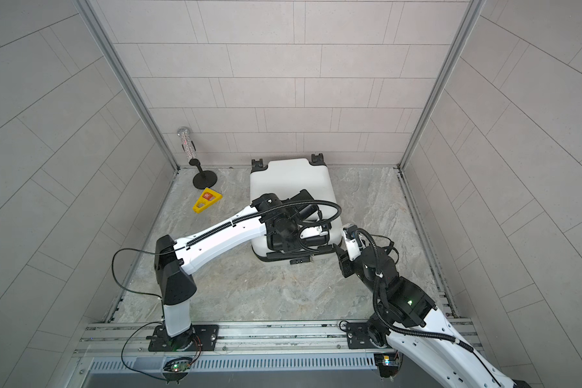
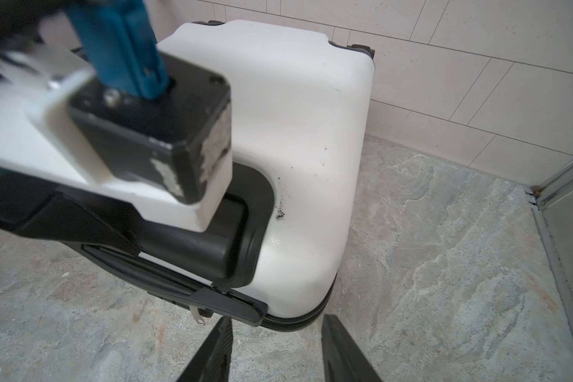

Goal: Open the suitcase zippers
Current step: Pick up the suitcase from the center of the board.

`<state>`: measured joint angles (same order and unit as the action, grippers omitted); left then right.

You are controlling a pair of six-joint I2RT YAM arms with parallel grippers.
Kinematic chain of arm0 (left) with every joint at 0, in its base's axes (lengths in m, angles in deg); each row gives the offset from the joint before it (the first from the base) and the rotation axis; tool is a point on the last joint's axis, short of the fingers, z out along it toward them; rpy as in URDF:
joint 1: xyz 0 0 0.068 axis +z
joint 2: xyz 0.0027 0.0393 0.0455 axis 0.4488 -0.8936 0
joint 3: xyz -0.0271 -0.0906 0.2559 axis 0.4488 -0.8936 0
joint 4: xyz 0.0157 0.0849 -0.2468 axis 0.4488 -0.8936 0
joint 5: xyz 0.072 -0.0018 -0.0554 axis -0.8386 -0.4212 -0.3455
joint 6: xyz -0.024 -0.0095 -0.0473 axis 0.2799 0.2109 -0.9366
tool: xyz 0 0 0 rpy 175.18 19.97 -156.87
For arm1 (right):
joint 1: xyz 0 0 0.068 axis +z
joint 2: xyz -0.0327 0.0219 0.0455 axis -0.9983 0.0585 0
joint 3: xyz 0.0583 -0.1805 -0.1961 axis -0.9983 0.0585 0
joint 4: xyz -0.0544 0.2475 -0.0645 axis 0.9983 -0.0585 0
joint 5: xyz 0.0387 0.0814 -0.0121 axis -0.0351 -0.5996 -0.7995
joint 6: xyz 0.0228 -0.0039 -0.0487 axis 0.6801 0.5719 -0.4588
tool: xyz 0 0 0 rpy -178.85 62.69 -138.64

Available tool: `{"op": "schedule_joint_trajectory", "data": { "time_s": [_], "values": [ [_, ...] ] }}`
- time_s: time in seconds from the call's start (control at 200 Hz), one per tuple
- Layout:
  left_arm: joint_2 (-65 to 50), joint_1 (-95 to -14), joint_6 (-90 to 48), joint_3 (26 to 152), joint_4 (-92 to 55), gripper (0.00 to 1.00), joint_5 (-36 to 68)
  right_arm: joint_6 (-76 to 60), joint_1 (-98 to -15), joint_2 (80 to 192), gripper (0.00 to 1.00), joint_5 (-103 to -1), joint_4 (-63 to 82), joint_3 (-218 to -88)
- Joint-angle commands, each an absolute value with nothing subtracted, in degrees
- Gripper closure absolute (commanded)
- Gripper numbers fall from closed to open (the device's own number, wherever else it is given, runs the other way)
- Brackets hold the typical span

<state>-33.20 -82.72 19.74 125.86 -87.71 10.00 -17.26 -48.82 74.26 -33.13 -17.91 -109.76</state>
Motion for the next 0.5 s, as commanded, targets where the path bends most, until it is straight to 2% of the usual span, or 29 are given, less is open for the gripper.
{"op": "schedule_joint_trajectory", "data": {
  "time_s": [0.0,0.29,0.496],
  "values": [
    [-28.2,-80.8,13.1,130.7,-85.1,0.94,13.2,-17.9,-48.9,73.4,0.55,-37.2,-14.2,-107.4],
    [-26.0,-77.3,7.5,134.2,-82.6,0.97,16.5,-18.0,-48.2,72.6,0.58,-41.8,-3.2,-99.5],
    [-26.1,-76.3,4.8,136.5,-81.0,0.99,17.5,-18.3,-44.6,75.1,0.59,-36.3,5.6,-94.8]
  ]
}}
